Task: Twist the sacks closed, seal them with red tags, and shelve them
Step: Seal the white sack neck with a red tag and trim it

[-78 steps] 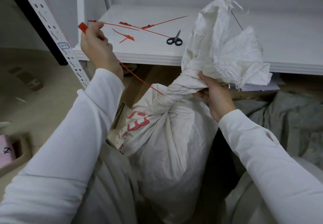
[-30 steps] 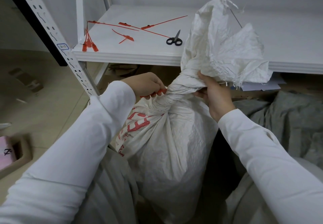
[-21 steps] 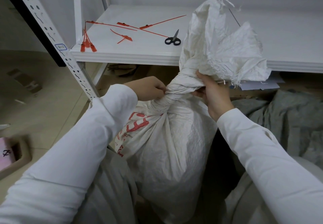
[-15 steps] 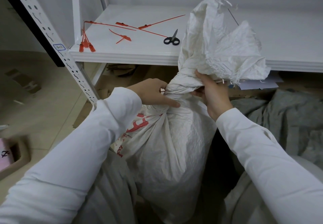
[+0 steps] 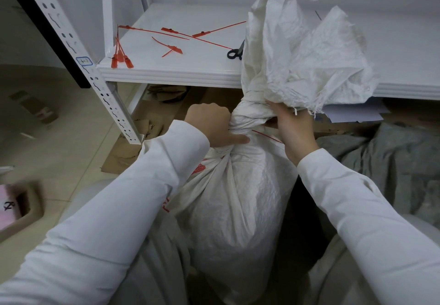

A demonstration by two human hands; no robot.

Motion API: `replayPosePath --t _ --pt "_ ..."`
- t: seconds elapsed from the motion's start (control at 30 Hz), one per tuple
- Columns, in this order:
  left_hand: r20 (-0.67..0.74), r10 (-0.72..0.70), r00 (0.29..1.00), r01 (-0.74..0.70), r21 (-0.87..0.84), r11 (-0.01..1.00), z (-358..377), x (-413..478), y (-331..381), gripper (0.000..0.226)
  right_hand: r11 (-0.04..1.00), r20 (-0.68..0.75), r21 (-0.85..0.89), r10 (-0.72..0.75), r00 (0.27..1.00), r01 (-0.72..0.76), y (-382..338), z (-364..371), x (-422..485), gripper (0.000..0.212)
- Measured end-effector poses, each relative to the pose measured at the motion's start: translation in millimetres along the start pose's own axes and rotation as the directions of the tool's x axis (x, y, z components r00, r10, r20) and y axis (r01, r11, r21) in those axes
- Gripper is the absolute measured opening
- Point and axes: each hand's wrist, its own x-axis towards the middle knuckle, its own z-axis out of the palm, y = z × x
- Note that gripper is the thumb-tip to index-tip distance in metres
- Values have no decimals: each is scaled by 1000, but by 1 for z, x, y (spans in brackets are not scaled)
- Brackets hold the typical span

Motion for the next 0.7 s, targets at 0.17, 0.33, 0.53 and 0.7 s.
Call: replayPosePath --t 0.17,0.33,0.53,0.7 --pt "26 -24 999 28 -147 989 3 3 -9 62 984 105 97 -161 981 151 -4 -1 -2 32" --pt "69 -14 998 32 -270 962 1 4 -17 61 993 254 -39 -99 962 112 3 0 -3 54" --pt "53 -11 999 25 -275 961 0 4 -14 62 831 419 -498 -21 908 249 12 -2 -1 36" --pt "63 -35 997 50 -253 966 0 6 -15 62 508 350 -785 -109 931 354 9 -15 3 45"
